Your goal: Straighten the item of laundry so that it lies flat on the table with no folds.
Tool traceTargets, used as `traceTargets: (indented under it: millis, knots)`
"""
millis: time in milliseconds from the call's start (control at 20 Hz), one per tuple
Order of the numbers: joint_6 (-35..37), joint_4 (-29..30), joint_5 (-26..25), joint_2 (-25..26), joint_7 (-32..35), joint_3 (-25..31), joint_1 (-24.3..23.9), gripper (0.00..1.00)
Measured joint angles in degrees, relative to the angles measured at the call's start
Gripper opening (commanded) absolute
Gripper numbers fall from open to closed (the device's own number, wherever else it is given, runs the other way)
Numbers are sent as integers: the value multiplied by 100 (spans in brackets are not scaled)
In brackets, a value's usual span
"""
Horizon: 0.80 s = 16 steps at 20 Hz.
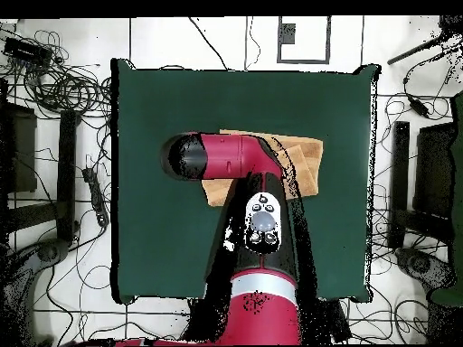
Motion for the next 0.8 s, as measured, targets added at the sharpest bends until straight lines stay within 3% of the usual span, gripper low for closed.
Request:
traceTargets:
  millis: [450,800]
  knots:
    - [1560,-439,13,-1,0,-13,-44,0]
    - [1773,-728,16,99,0,-14,-40,0]
